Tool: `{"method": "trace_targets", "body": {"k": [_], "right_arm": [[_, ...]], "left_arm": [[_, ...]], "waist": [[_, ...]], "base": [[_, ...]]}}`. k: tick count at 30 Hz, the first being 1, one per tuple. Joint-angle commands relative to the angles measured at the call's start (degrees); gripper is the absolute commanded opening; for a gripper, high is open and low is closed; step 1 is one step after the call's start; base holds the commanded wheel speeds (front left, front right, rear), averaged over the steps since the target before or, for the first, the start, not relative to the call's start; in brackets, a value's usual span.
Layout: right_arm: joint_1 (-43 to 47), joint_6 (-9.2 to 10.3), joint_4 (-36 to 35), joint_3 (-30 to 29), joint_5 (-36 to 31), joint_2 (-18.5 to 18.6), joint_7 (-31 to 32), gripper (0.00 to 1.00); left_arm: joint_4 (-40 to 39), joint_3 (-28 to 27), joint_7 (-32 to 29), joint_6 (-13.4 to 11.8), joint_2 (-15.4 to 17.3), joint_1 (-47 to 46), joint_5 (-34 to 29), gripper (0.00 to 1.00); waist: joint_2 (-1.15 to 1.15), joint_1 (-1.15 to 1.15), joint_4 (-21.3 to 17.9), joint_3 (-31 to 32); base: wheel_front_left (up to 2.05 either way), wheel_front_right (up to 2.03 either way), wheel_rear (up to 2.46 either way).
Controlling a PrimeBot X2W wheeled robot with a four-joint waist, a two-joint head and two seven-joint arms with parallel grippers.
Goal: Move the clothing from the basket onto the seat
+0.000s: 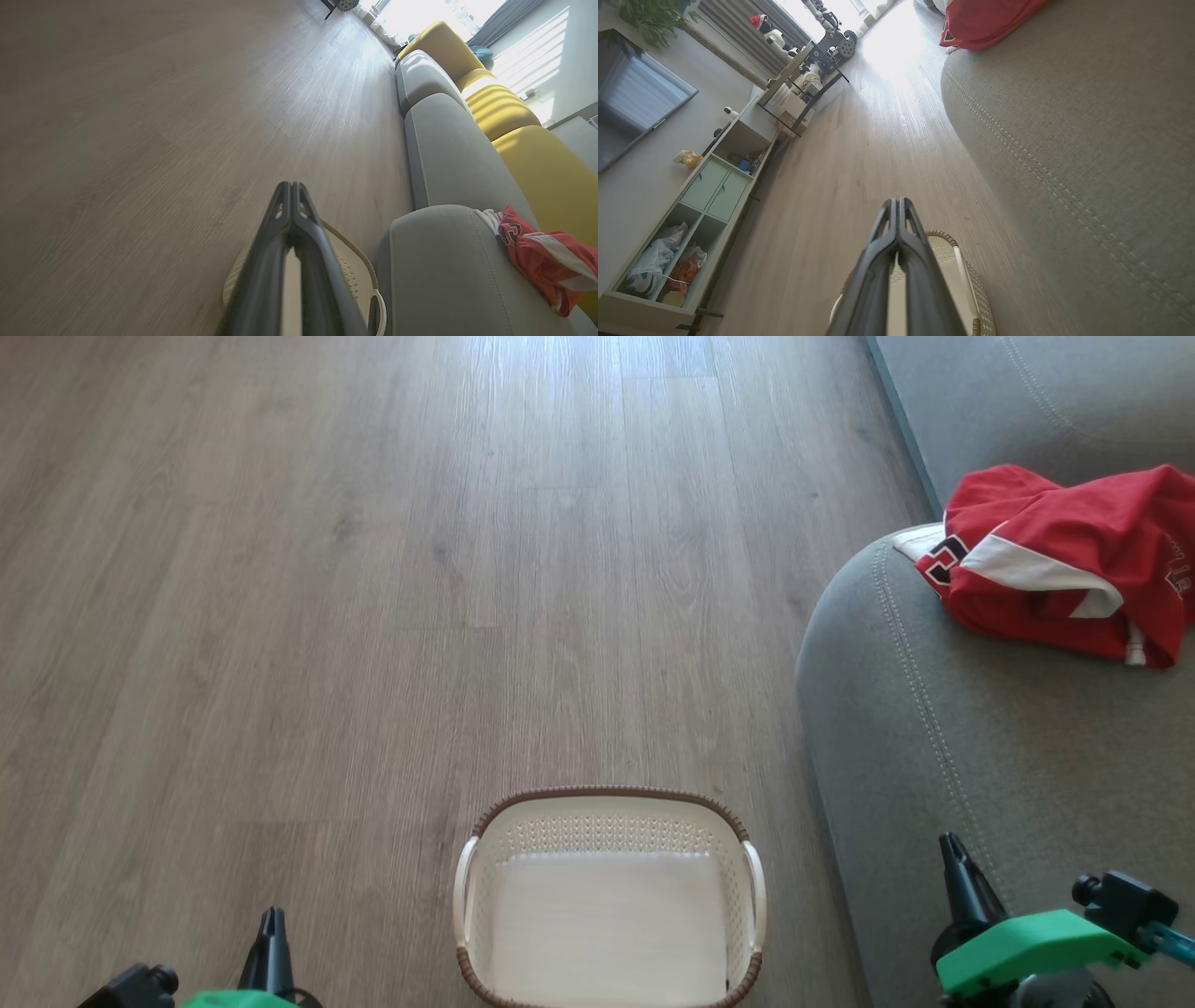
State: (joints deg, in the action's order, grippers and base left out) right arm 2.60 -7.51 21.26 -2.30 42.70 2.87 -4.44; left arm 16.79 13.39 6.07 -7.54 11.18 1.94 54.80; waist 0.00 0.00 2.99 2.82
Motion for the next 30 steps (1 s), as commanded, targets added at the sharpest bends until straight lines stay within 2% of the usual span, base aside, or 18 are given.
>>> {"method": "trace_targets", "body": {"k": [1,30], "right_arm": [[-3.6,0.01,-2.3,-0.1,1.9,0.1,0.3,0.00],[-6.1,0.01,-3.8,-1.2,20.2,0.5,4.0,0.00]], "left_arm": [[-2.1,-2.2,-0.3,0.5,0.1,-2.8,1.3,0.00],[-4.3,-8.9,-4.8,4.1,-3.1,-4.7,15.0,0.00]], "waist": [[0.00,0.00,-0.1,-0.1],[0.00,0.00,-1.2,-1.0]], "base": [[0.00,0.00,0.00],[0.00,0.00,0.00]]}}
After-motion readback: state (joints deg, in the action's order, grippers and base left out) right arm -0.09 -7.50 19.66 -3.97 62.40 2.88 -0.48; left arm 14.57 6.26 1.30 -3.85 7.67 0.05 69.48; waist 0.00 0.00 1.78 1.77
